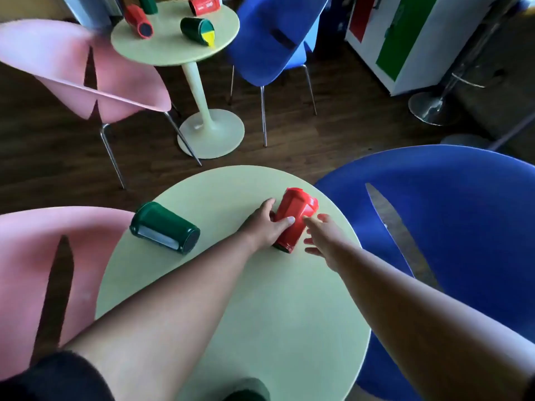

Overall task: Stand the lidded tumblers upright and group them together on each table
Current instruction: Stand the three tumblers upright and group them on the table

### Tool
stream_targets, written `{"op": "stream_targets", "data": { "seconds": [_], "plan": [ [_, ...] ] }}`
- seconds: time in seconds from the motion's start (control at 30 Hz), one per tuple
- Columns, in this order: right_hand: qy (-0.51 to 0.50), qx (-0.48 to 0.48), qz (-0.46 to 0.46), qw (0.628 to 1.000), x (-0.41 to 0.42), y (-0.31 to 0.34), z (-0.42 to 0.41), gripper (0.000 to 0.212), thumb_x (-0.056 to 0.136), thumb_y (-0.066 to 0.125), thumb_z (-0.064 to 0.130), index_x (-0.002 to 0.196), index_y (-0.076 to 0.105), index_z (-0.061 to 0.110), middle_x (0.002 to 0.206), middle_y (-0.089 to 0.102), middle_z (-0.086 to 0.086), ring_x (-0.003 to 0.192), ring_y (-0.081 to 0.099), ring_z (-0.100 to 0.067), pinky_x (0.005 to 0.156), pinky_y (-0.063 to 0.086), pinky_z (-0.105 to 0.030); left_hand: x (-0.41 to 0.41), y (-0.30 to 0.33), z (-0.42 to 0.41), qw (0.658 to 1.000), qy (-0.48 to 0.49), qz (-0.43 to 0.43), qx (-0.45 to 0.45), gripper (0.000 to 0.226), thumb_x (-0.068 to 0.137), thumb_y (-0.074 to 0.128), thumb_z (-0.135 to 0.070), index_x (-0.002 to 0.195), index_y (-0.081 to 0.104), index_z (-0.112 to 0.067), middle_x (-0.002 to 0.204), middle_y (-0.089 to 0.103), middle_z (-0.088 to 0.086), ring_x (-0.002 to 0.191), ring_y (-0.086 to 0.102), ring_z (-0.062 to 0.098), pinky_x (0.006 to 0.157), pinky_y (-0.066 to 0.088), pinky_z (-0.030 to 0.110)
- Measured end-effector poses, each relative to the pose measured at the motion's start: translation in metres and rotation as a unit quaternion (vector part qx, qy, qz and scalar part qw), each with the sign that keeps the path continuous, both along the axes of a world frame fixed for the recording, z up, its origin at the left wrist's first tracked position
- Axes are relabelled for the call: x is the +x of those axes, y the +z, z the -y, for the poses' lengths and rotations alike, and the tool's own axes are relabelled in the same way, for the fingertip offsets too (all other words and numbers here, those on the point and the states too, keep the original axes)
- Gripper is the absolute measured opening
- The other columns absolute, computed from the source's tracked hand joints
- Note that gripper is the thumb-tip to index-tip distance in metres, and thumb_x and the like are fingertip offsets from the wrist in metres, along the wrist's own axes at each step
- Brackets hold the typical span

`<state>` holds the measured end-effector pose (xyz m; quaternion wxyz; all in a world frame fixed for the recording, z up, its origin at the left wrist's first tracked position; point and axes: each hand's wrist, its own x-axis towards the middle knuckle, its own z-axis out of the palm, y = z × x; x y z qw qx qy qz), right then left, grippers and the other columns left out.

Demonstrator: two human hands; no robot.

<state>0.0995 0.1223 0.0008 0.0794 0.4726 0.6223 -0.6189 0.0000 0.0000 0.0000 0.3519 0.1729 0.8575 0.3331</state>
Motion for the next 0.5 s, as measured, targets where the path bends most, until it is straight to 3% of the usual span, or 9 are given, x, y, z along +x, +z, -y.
{"op": "stream_targets", "data": {
  "seconds": [0.2,0.33,0.4,0.5],
  "plan": [
    [-0.019,-0.034,-0.025,0.999,-0.013,-0.017,-0.003,0.043,0.098,0.047,0.042,0.132,0.049,0.016,0.115,0.067,-0.006,0.102,0.067,-0.024,0.091,0.056,-0.043,-0.009,-0.017,-0.009,1.0,-0.008,0.005,-0.002,0.077,0.091,0.061,-0.056,0.155,0.029,-0.03,0.143,0.056,0.006,0.127,0.056,0.026,0.109,0.043,0.039],
    [-0.043,-0.058,-0.067,0.995,-0.016,-0.015,-0.002,0.036,0.098,0.055,0.037,0.126,0.047,0.017,0.116,0.067,-0.01,0.098,0.07,-0.022,0.07,0.059,-0.032,-0.012,-0.02,-0.007,1.0,-0.01,-0.003,0.009,0.067,0.09,0.065,-0.053,0.148,0.042,-0.03,0.133,0.064,0.002,0.118,0.062,0.023,0.102,0.048,0.036],
    [-0.033,-0.044,-0.073,0.996,-0.014,-0.015,0.001,0.035,0.097,0.057,0.037,0.126,0.046,0.021,0.116,0.066,-0.011,0.096,0.071,-0.023,0.074,0.061,-0.035,-0.01,-0.018,-0.003,1.0,-0.009,-0.013,0.014,0.065,0.088,0.068,-0.052,0.145,0.044,-0.032,0.127,0.066,0.0,0.114,0.064,0.022,0.1,0.05,0.035],
    [0.008,0.021,-0.084,0.996,-0.007,-0.016,0.005,0.049,0.094,0.061,0.04,0.135,0.045,0.02,0.117,0.065,-0.007,0.098,0.07,-0.021,0.089,0.059,-0.044,-0.004,-0.013,0.01,0.999,0.001,-0.012,0.035,0.072,0.082,0.073,-0.054,0.144,0.043,-0.035,0.119,0.069,-0.002,0.107,0.068,0.019,0.096,0.054,0.038]
  ]
}}
